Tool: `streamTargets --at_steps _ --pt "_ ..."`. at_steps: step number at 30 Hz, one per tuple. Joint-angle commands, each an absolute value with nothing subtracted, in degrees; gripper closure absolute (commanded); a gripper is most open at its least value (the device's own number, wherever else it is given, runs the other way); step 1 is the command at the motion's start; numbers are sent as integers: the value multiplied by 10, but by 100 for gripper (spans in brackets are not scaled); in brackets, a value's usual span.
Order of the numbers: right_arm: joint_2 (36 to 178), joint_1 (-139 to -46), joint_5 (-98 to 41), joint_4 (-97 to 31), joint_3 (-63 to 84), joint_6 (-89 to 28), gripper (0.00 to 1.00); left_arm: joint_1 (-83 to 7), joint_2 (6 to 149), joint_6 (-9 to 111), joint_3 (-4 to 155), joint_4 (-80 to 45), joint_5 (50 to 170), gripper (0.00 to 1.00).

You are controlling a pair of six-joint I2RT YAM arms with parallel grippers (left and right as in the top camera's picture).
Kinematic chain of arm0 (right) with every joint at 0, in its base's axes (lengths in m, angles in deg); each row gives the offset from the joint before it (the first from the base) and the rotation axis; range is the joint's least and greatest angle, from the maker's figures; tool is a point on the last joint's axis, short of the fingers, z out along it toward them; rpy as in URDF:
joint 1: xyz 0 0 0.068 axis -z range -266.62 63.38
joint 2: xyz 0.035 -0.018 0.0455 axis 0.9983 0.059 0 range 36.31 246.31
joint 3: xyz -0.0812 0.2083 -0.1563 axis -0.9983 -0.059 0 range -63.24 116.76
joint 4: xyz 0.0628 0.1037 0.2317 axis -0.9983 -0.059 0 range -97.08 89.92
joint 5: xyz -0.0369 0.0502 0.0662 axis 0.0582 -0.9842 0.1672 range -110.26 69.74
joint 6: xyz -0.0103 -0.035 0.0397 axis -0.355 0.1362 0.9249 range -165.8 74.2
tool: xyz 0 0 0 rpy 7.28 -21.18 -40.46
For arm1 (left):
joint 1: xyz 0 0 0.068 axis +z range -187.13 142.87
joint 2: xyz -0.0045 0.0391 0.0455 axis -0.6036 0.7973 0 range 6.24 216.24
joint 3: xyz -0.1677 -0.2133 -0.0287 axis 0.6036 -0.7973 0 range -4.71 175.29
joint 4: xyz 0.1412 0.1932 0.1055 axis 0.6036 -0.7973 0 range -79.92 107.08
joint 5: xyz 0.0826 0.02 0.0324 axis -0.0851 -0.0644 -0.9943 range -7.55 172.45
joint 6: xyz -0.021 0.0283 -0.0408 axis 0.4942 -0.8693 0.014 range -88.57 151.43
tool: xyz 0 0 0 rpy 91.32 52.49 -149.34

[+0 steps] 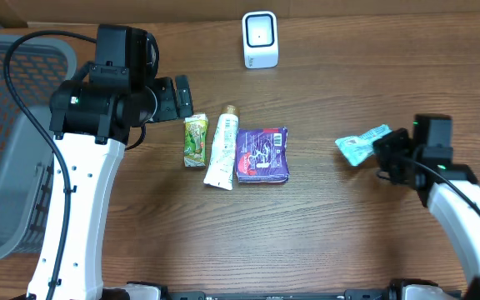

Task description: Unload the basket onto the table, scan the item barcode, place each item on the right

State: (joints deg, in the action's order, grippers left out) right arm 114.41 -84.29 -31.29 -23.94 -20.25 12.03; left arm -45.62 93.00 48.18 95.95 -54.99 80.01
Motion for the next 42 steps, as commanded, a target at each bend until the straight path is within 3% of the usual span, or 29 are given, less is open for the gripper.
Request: streamTargets --at_steps 1,4,7,8,14,25,31,42 --pt "1176 -878 -308 -215 -202 129 89 -454 933 486 970 -549 793 0" --pt "1194 -902 -308 -205 -202 117 79 -454 933 486 970 -549 793 0" --pt "1188 -906 -338 -194 -192 16 39 -454 933 486 970 -549 793 0" --pt "1185 -901 -359 -201 -180 -22 32 -454 933 486 970 -549 793 0" --pt "1184 -847 -419 -326 -72 -208 16 -454 933 486 970 -549 793 0" --pt "1262 -732 -450 -486 -21 -358 14 -454 933 486 970 -549 793 0" --pt "1340 -704 -461 -498 -21 -400 23 -454 933 486 970 -549 793 0" --pt "1401 -686 -504 -443 -38 -418 23 -454 933 486 970 -549 793 0"
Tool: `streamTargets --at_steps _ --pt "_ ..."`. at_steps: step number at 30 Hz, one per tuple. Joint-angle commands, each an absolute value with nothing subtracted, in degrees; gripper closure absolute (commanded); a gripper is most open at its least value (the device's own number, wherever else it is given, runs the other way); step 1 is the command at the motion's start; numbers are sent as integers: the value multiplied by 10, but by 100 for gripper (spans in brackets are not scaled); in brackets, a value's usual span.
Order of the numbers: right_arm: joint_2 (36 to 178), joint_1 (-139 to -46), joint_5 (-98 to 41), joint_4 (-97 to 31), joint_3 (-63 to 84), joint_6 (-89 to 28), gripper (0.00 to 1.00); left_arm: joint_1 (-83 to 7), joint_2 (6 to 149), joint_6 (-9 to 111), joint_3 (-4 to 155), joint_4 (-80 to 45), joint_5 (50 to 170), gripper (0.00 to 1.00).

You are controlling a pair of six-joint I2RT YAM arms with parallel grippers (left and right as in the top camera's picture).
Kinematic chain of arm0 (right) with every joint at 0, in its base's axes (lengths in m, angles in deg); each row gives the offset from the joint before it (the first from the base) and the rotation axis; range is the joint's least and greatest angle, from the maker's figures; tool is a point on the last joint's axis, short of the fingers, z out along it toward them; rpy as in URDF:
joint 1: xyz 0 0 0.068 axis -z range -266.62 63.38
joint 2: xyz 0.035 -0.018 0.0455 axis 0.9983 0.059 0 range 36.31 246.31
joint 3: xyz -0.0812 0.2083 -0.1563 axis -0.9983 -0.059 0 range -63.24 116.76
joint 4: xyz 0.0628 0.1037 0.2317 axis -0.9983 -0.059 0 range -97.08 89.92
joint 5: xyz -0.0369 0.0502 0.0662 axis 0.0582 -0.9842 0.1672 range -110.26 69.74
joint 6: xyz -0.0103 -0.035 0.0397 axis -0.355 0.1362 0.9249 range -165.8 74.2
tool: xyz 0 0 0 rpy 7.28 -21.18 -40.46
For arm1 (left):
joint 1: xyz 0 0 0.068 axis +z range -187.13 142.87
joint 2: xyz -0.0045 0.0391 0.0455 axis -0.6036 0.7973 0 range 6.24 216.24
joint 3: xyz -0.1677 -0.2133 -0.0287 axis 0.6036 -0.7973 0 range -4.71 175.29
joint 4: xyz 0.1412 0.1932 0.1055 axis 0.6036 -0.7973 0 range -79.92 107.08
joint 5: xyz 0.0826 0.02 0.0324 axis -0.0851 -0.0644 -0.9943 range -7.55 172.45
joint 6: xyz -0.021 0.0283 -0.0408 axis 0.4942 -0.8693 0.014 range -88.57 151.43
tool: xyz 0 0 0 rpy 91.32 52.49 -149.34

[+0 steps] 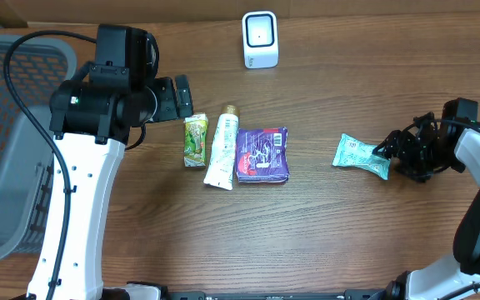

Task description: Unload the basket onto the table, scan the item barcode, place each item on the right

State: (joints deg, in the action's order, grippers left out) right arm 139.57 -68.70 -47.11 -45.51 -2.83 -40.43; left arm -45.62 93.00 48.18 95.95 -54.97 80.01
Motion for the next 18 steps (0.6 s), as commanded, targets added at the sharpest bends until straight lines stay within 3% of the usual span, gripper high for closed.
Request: streamTargets --at_steps 1,5,11,18 --pt "1401 -686 -511 -433 -45 -418 23 -454 933 486 970 -549 793 0" --pt "1401 -686 -535 -417 -62 -418 25 -454 933 486 970 -549 793 0" --pt "1401 -687 -548 -361 -102 -411 37 -454 933 486 970 -549 793 0" --pt "1401 -687 -552 -318 -130 -411 76 -454 933 486 970 -549 793 0"
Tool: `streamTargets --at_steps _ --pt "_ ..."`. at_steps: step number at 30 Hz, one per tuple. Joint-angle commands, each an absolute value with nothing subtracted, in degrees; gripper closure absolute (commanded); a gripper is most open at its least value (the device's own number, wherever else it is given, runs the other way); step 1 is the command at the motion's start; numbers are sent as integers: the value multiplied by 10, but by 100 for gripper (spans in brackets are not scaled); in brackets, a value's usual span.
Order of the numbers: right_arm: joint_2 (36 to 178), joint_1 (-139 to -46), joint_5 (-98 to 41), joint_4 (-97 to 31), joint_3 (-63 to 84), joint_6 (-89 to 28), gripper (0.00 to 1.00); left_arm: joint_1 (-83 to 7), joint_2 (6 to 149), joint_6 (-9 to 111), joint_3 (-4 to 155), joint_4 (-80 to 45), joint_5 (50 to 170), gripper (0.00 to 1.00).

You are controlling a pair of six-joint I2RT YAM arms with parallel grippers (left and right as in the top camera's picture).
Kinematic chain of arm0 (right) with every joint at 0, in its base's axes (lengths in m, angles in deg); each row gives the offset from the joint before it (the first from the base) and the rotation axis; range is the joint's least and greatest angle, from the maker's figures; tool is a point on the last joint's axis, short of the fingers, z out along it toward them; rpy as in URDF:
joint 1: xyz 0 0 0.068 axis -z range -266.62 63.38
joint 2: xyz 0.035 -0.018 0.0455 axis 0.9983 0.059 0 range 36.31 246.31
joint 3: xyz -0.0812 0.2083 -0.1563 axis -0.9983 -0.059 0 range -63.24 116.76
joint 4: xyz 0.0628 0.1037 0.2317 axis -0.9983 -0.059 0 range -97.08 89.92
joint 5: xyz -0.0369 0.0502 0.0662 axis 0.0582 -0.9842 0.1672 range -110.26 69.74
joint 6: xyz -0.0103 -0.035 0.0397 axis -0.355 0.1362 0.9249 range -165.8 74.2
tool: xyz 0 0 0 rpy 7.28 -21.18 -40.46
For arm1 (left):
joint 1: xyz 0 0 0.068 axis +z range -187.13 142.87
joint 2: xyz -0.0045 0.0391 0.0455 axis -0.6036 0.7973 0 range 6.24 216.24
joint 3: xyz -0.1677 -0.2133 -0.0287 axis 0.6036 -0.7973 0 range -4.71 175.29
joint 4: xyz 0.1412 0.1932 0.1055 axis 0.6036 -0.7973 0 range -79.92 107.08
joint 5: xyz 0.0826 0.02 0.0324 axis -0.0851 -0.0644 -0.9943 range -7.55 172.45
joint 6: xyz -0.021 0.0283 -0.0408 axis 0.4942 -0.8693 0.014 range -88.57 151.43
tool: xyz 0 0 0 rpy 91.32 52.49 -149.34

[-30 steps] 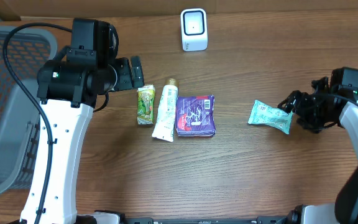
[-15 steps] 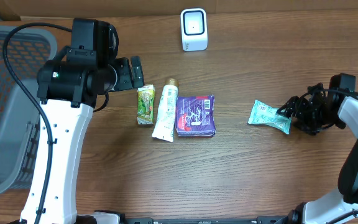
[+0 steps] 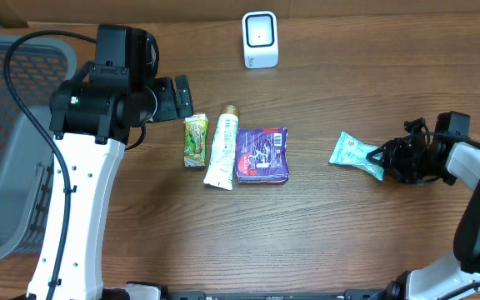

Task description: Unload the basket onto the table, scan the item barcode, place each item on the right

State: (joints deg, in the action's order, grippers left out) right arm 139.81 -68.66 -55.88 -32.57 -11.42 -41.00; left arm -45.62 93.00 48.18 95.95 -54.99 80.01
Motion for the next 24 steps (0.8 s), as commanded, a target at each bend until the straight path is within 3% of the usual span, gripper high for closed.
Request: streamTargets --at_steps 1,3,6,14,18,24 --pt "1401 -687 -557 -316 -130 -411 84 -454 933 486 970 -549 793 0" --pt "1401 -686 -581 -311 -129 -409 96 -454 933 486 970 -549 793 0" --pt "1398 -686 -607 -313 -116 -367 96 -454 933 486 970 -549 793 1" --pt "1287 -687 -712 -419 -3 -390 96 -454 933 486 970 -549 793 0" --pt "1205 -699 -714 -505 65 -414 96 -454 933 486 970 -549 793 0" --pt "1097 -730 -694 -529 90 -406 96 -454 933 486 970 -549 793 0"
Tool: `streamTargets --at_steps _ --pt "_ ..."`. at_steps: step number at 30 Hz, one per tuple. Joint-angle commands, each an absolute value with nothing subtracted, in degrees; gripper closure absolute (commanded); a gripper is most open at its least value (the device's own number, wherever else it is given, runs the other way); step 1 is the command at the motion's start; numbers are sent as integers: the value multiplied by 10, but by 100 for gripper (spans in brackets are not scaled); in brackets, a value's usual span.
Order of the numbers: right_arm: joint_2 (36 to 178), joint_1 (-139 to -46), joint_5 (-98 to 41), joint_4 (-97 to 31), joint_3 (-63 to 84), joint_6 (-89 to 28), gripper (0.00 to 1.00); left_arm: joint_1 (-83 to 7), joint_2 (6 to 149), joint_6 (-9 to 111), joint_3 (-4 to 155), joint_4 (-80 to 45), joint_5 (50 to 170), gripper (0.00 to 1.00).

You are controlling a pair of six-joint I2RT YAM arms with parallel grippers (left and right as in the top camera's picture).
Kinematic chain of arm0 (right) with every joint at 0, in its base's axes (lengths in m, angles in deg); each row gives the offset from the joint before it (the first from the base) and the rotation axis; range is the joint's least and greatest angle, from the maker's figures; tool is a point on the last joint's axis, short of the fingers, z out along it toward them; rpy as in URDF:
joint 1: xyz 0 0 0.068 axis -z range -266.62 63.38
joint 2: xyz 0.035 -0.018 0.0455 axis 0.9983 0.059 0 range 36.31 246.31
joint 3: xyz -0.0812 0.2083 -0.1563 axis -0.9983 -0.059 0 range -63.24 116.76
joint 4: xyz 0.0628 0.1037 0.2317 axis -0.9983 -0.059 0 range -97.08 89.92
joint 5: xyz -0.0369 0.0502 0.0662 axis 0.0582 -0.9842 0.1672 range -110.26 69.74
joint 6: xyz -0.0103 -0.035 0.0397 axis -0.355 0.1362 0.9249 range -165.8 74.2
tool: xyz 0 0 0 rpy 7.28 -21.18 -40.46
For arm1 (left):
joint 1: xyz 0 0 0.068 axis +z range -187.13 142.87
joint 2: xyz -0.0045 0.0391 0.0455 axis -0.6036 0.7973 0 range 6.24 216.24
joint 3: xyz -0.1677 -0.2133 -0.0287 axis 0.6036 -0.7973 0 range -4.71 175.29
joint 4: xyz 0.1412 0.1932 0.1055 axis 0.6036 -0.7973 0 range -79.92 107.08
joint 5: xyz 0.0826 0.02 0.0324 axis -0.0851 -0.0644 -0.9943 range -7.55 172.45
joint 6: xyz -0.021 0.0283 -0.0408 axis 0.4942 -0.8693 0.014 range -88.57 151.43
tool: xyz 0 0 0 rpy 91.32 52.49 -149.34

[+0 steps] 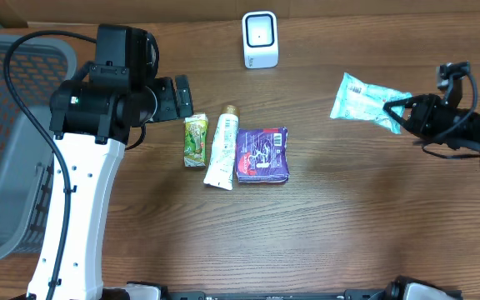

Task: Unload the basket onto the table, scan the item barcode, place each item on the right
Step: 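Hold the mint-green pack in front of the white scanner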

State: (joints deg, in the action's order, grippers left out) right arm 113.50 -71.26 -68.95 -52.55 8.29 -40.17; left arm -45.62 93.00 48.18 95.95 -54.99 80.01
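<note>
A pale green packet (363, 99) hangs in the air at the right, held by its right end with my right gripper (401, 112) shut on it. It sits to the right of the white barcode scanner (260, 39), which stands at the back centre. My left gripper (182, 97) hovers by the row of items with its jaws apart and nothing between them. In that row lie a green juice carton (195, 140), a white tube (222, 150) and a purple packet (262, 154).
A grey mesh basket (7, 150) stands at the left edge, partly under the left arm. A cardboard box edge runs along the back of the wooden table (307, 242).
My right gripper has moved toward the back of the table with the pale green packet, which is now higher and nearer the scanner's level. The left arm has not moved.
The right gripper held the pale green packet at the right, with its arm reaching from the front. Then the arm was turned to reach in from the right edge, the packet low near the table. Now the packet is raised toward the back, right of the scanner.
</note>
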Motion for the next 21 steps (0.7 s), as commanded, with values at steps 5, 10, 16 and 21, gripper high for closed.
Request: streamTargets --at_steps 5,10,16,21 --pt "1058 -764 -611 -527 90 -368 96 -454 933 486 970 -549 793 0" --pt "1068 -842 -456 -506 114 -303 96 -454 933 486 970 -549 793 1" --pt "1143 -968 -202 -501 232 -280 96 -454 933 486 970 -549 793 0" --pt "1257 -1058 26 -472 337 -306 96 -454 933 486 970 -549 793 0"
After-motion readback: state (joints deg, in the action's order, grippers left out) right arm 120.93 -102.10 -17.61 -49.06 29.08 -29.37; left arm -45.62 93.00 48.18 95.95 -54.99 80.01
